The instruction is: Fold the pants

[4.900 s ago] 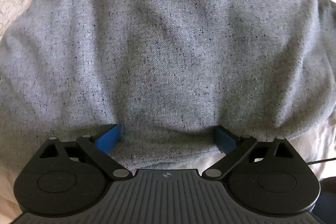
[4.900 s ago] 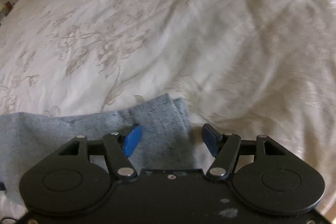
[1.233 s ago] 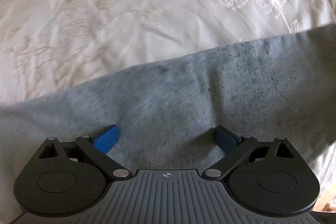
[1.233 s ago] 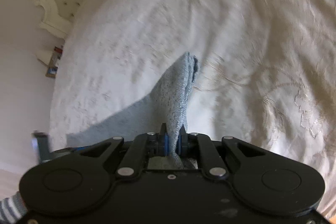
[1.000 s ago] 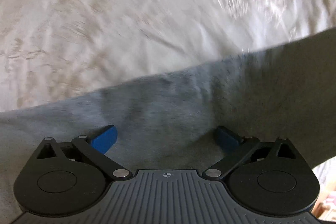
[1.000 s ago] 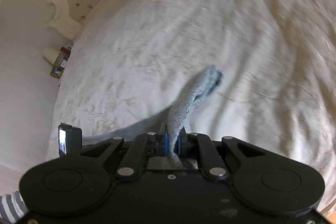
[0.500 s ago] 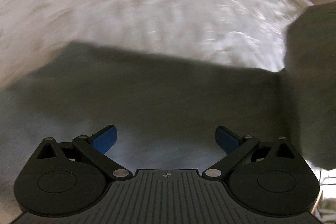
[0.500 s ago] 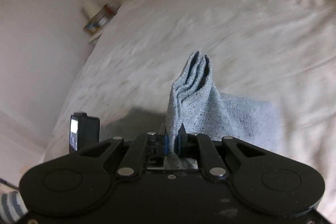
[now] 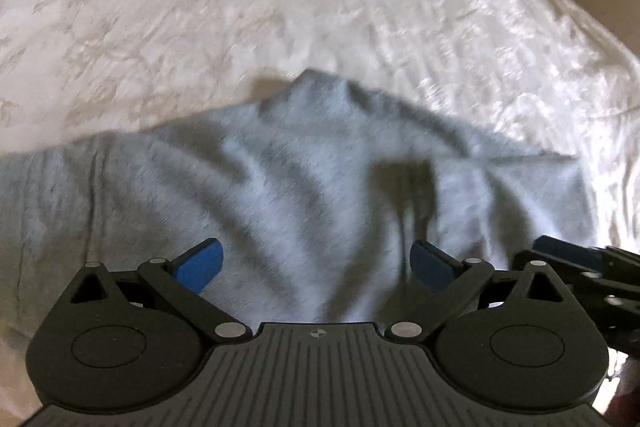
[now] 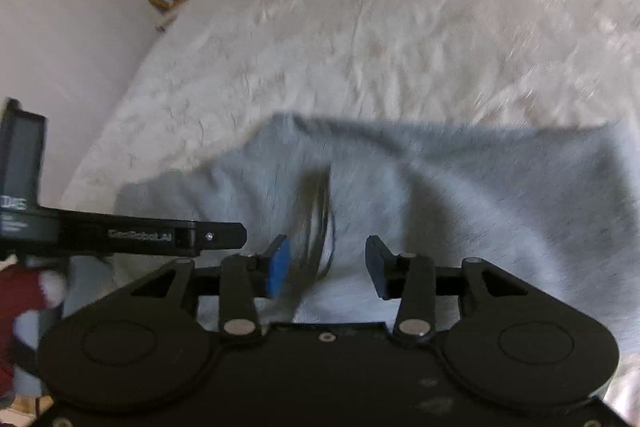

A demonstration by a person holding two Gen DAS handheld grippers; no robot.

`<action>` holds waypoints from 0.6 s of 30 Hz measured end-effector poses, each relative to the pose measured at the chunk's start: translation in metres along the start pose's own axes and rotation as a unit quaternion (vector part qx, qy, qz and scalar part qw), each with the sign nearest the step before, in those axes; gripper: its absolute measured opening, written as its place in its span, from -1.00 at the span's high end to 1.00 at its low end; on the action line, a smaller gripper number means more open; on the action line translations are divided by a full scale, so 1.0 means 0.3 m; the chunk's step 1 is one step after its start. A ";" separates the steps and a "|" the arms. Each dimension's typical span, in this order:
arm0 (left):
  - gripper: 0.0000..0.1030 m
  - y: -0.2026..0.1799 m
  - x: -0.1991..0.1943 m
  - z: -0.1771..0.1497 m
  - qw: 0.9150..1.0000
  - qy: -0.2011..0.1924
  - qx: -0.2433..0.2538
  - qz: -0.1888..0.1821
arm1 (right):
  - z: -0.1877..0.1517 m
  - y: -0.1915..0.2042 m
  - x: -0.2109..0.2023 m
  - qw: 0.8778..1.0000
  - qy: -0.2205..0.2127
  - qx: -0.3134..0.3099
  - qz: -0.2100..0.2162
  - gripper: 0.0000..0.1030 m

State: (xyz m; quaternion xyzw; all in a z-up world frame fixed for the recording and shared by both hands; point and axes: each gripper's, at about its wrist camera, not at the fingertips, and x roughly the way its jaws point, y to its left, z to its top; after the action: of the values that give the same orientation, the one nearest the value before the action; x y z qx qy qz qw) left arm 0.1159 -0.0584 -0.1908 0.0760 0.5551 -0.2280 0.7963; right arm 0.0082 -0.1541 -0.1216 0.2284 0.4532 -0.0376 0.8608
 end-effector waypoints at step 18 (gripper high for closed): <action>-0.96 -0.467 0.209 0.097 0.994 0.017 0.104 -0.040 | 0.106 -0.392 -0.082 0.991 0.007 0.054 -0.119 0.79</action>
State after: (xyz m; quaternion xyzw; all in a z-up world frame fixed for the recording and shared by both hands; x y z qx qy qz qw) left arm 0.0955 -0.2107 -0.2192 0.1400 0.5448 -0.3152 0.7644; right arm -0.0139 -0.2763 -0.1287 0.2193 0.4802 -0.1630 0.8335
